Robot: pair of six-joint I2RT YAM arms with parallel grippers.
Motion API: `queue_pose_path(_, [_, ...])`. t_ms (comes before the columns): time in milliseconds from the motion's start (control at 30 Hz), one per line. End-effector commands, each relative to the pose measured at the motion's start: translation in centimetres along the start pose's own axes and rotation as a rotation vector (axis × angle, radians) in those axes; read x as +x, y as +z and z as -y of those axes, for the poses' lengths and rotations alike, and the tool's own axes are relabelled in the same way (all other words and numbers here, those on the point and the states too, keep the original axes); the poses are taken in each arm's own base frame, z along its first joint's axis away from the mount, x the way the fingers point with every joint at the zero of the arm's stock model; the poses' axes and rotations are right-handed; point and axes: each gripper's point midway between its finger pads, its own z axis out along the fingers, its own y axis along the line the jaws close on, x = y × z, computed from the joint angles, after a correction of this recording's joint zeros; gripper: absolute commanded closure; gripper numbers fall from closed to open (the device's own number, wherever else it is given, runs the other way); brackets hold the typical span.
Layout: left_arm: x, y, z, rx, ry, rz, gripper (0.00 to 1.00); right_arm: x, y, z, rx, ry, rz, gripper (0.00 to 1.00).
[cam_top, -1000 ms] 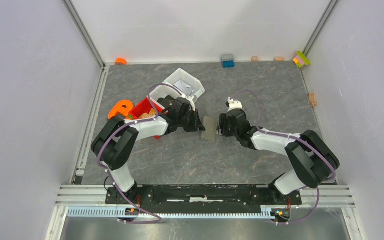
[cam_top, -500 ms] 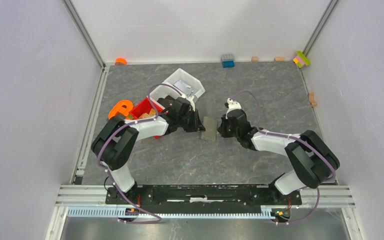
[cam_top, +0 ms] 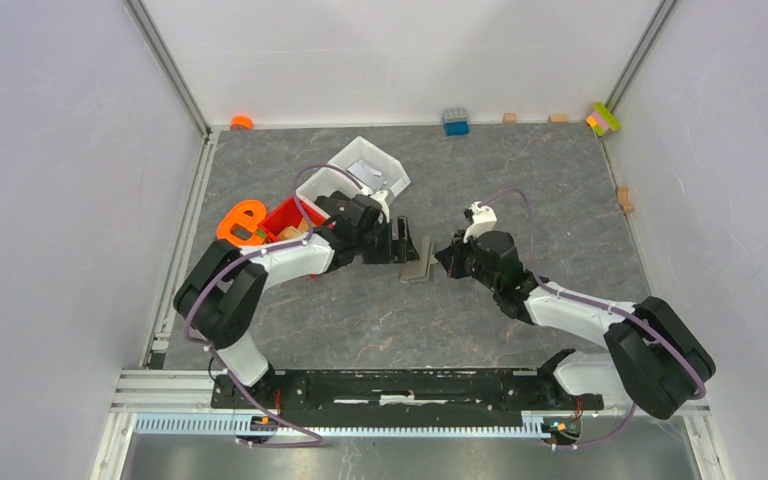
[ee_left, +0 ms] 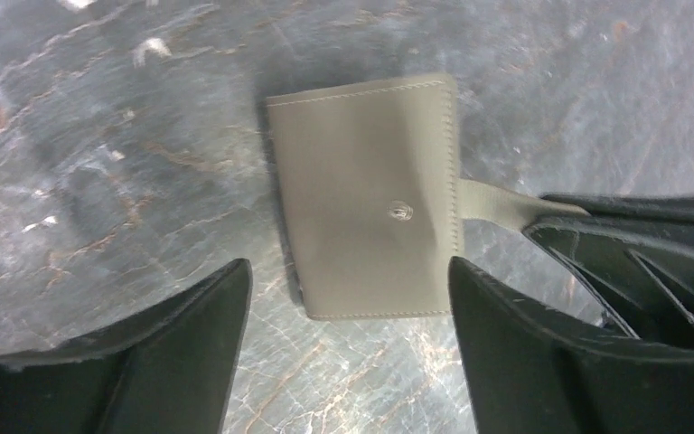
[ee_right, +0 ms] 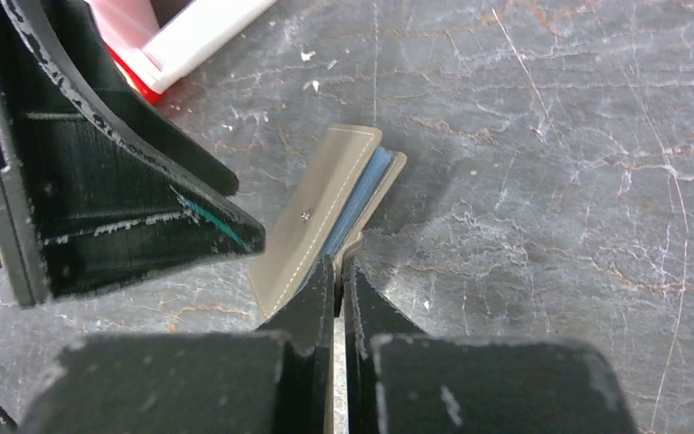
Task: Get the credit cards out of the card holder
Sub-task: Open the card holder at the center of the board.
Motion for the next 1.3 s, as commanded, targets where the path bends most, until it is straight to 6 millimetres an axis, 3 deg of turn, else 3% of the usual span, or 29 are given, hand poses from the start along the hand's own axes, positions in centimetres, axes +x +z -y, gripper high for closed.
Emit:
queue_pose_path(0, [-1.3, -1.3, 4.2, 0.178, 0.086, 0.061, 0.01, -2.8, -0.6, -2.2, -0.105, -0.025, 0.113, 1.00])
queue_pose_path(167, [-1.4, -1.5, 4.4, 0.189, 0.098, 0.072, 0.00, -2.7, -0.5, -2.3, -0.112, -0.028, 0.106, 1.00])
queue_pose_path(467, [-1.6, -0.6, 2.6, 0.078, 0.092, 0.046, 0.26, -3.0, -0.8, -2.3, -0.112, -0.033, 0.123, 1.00])
queue_pose_path(600, [-1.9, -1.1, 2.0, 0.039, 0.108, 0.057, 0.28, -3.2, -0.9, -2.2, -0.105, -0.032, 0.132, 1.00])
queue_pose_path(667, [-2.0, -1.3, 1.7, 0.016, 0.112, 0.062, 0.27, -3.4, -1.0, -2.2, -0.103, -0.032, 0.139, 1.00])
queue_pose_path(733, [-2.0, -1.5, 1.8, 0.018, 0.114, 0.062, 0.14, -3.5, -1.2, -2.3, -0.110, -0.037, 0.147, 1.00])
queue_pose_path(800, [-2.0, -1.7, 2.6, 0.059, 0.120, 0.065, 0.09, -3.8, -1.3, -2.6, -0.122, -0.043, 0.154, 1.00])
queue_pose_path(1133, [-2.0, -2.6, 5.1, 0.195, 0.152, 0.092, 0.05, -3.7, -1.0, -3.3, -0.161, -0.058, 0.137, 1.00])
queue_pose_path(1267, [-1.9, -2.3, 4.8, 0.178, 0.151, 0.086, 0.10, -3.6, -1.0, -3.3, -0.159, -0.057, 0.134, 1.00])
